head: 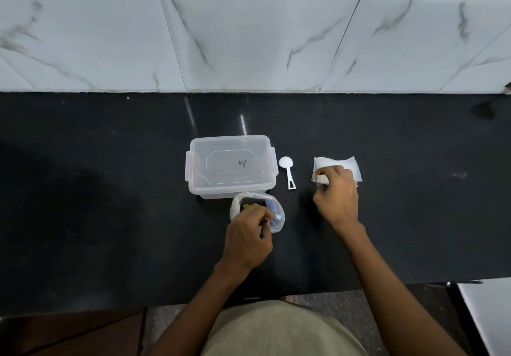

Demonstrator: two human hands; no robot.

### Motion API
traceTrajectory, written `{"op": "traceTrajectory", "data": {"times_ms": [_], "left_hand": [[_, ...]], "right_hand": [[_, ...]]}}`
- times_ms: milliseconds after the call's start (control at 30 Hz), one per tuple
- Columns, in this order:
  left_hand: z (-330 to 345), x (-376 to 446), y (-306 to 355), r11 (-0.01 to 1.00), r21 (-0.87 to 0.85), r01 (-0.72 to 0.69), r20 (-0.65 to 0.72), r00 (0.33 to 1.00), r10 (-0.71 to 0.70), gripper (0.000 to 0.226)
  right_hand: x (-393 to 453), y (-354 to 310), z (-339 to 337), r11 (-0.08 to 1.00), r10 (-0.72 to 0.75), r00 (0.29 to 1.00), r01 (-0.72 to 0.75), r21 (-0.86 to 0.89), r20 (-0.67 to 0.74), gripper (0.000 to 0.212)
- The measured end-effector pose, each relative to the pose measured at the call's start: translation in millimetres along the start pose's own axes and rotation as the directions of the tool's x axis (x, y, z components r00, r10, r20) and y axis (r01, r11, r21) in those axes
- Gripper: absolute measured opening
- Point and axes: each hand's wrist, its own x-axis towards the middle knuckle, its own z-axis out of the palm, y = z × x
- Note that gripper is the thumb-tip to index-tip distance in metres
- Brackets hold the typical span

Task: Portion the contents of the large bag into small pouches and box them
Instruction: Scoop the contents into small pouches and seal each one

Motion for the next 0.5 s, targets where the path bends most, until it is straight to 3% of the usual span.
{"op": "traceTrajectory", "data": {"times_ms": [100, 200, 500], "left_hand": [[5, 4, 2, 0.996, 0.03, 0.079, 0.016, 0.997, -0.08, 0.017], [7, 6, 3, 0.987, 0.055, 0.15, 0.027, 0.988, -0.152, 0.016], [13, 9, 9, 0.975, 0.092, 0.202, 0.004, 0.979, -0.203, 0.015]], "right_hand": [[17, 14, 2, 0.983, -0.005, 0.995, 0.024, -0.181, 0.104, 0.037], [23, 26, 10, 0.969, 0.011, 0.991, 0.022, -0.245, 0.134, 0.033], [24, 47, 18, 0.998, 0.06, 0.996, -0.059, -0.005, 0.06, 0.036]]}}
